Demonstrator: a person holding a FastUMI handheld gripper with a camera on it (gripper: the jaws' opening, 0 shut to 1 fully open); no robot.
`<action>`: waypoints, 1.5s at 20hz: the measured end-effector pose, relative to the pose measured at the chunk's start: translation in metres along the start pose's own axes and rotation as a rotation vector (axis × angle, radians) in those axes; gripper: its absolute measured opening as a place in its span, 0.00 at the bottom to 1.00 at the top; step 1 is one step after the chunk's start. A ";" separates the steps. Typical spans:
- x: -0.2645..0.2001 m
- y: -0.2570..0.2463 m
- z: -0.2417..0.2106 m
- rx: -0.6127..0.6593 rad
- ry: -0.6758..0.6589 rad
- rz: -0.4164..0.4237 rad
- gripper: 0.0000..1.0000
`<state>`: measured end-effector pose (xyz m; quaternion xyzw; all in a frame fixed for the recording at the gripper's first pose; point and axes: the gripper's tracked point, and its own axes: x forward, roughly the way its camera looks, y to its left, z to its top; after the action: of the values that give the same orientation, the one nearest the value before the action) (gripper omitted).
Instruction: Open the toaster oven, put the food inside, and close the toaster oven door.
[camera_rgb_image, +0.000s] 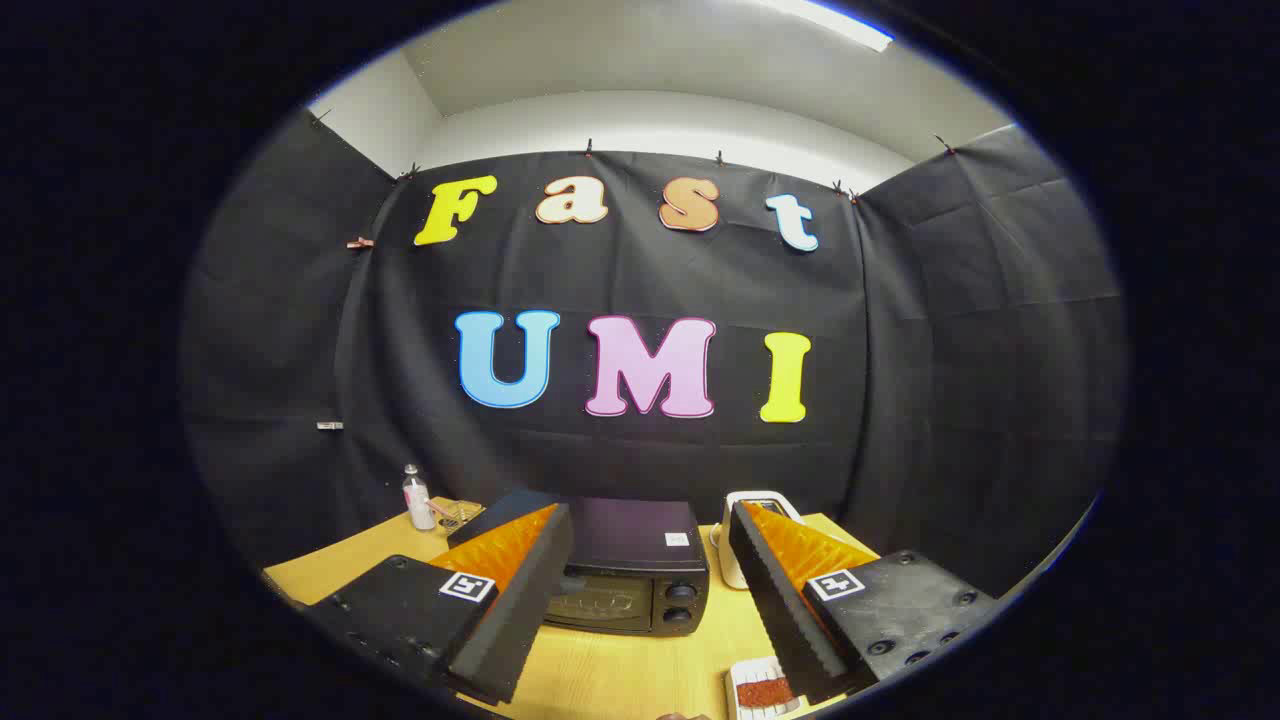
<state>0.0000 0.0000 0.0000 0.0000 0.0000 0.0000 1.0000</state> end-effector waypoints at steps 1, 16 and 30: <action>-0.001 0.000 0.001 -0.016 -0.005 0.000 0.97; 0.014 0.026 -0.023 0.047 0.084 0.008 0.97; 0.109 0.104 -0.088 0.070 0.214 0.012 0.97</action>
<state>0.1086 0.1036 -0.0876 0.0352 0.1066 0.0062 0.9937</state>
